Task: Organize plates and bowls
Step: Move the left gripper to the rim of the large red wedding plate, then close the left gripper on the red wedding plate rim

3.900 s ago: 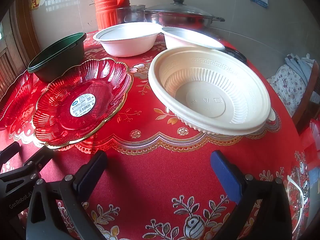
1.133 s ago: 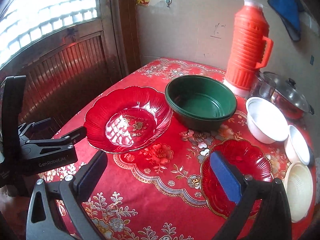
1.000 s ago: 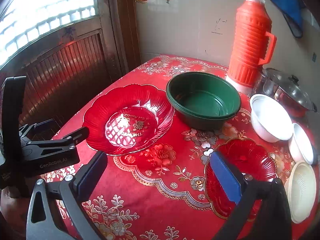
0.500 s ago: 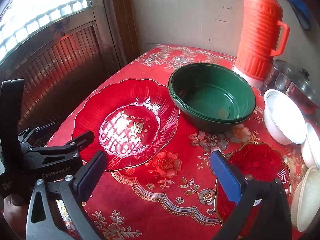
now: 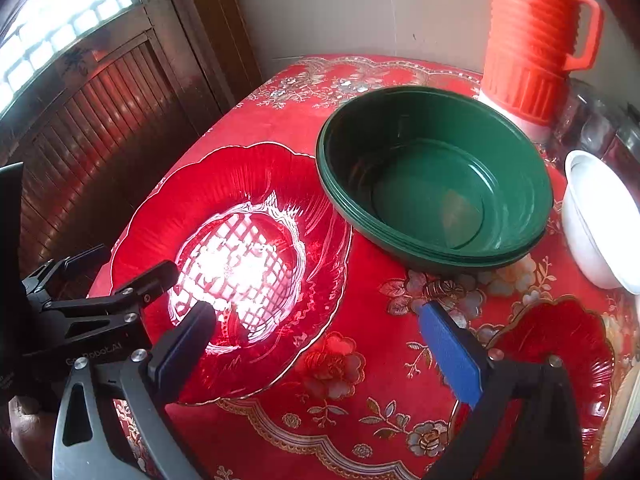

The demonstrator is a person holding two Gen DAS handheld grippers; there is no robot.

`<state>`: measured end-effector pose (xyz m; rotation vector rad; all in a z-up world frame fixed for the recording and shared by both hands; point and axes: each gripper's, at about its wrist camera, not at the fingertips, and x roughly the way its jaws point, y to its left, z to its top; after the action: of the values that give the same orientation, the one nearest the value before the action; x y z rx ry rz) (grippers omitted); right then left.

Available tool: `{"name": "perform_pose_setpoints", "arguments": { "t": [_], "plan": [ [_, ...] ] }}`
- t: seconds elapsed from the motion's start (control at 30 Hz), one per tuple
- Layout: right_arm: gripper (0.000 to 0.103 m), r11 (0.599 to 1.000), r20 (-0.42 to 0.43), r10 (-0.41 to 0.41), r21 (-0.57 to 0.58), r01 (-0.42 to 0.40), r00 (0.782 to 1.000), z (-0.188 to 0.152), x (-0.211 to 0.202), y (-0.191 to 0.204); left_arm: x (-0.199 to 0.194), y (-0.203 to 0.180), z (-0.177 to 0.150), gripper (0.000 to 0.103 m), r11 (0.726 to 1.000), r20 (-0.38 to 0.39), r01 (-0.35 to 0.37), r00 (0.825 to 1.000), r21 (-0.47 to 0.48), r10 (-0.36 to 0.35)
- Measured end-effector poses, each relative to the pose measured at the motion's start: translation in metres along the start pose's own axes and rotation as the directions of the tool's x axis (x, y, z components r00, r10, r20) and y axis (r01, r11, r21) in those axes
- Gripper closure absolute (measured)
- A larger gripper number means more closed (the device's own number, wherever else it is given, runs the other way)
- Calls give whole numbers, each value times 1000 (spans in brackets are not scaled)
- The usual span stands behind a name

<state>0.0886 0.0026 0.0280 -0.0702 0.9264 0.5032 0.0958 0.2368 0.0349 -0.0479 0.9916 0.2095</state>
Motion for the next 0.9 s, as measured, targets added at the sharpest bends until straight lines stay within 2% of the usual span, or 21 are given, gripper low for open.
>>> {"name": "perform_pose_setpoints", "arguments": {
  "t": [0.1, 0.17, 0.2, 0.27, 0.33, 0.37, 0.4, 0.43, 0.53, 0.7, 0.9],
  "plan": [
    [14, 999, -16, 21, 24, -21, 1000, 8, 8, -5, 8, -1, 3, 4, 1000, -27, 10, 1000, -5, -10],
    [29, 999, -30, 41, 33, -40, 999, 13, 15, -8, 11, -3, 6, 7, 1000, -30, 1, 1000, 9, -1],
    [33, 998, -38, 46, 36, -45, 998, 14, 18, -10, 14, -4, 8, 14, 1000, -35, -11, 999, 17, 11],
    [58, 997, -52, 61, 47, -59, 997, 13, 23, -13, 20, -8, 9, 33, 999, -61, -26, 998, 32, 28],
    [69, 995, -66, 83, 55, -80, 994, 13, 29, -15, 22, -10, 9, 38, 998, -53, -43, 998, 49, 46],
    [74, 994, -76, 100, 58, -95, 992, 13, 31, -15, 22, -9, 10, 48, 997, -48, -53, 997, 54, 56],
    [76, 992, -78, 118, 63, -114, 990, 13, 33, -16, 22, -8, 10, 56, 996, -45, -66, 997, 54, 68],
    [78, 989, -72, 136, 63, -132, 988, 12, 32, -16, 22, -6, 11, 58, 997, -43, -63, 997, 43, 65],
    [78, 996, -51, 89, -1, -89, 995, 10, 27, -6, 21, 2, 12, 68, 999, -43, -50, 998, 19, 51],
    [77, 995, -5, 7, -98, -7, 1000, 7, 16, 13, 16, 6, 9, 70, 1000, -50, -22, 999, -17, 21],
    [76, 989, 20, -21, -144, 24, 1000, -4, 4, 23, -12, 16, -5, 70, 999, -24, 5, 1000, -40, -6]
  ]
}}
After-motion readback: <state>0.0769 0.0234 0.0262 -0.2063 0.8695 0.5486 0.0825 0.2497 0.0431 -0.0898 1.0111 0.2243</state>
